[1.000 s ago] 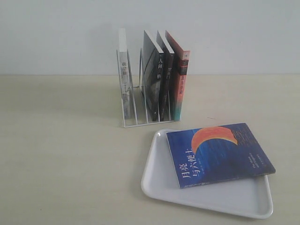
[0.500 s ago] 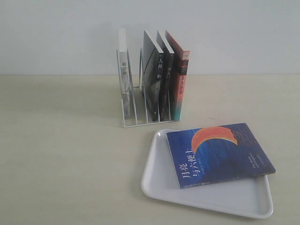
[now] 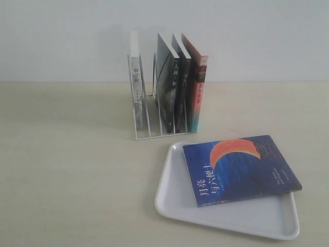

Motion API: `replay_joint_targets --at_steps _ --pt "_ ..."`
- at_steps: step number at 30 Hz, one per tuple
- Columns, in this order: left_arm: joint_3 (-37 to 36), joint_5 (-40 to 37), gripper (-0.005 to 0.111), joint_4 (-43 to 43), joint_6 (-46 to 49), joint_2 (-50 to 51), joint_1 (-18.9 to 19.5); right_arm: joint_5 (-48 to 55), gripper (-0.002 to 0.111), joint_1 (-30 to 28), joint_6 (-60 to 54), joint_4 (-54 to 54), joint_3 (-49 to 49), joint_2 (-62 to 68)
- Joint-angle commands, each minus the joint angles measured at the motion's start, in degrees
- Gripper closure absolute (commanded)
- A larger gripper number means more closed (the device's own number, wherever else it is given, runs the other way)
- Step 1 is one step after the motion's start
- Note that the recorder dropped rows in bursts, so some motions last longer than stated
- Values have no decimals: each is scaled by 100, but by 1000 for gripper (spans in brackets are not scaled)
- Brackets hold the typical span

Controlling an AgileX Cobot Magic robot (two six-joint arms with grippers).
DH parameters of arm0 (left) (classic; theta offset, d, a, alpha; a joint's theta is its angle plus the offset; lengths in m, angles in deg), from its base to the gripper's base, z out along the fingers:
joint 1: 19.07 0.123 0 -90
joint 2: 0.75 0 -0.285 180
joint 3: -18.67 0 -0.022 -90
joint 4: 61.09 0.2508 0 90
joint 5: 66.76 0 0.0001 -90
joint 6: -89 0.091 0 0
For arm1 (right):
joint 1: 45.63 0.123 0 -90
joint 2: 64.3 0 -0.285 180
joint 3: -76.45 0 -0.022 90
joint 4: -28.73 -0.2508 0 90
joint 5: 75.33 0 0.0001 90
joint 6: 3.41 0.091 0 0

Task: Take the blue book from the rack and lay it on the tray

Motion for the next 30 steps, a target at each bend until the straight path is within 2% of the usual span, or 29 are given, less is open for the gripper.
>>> replay_joint_targets --at_steps 1,7,30 --pt "19 91 102 -14 22 -18 11 -22 108 -7 -132 73 3 -22" --pt "19 91 102 -14 22 -18 11 -22 108 300 -199 106 3 -22" --pt "19 91 102 -14 22 -18 11 -22 108 288 -172 96 3 -22"
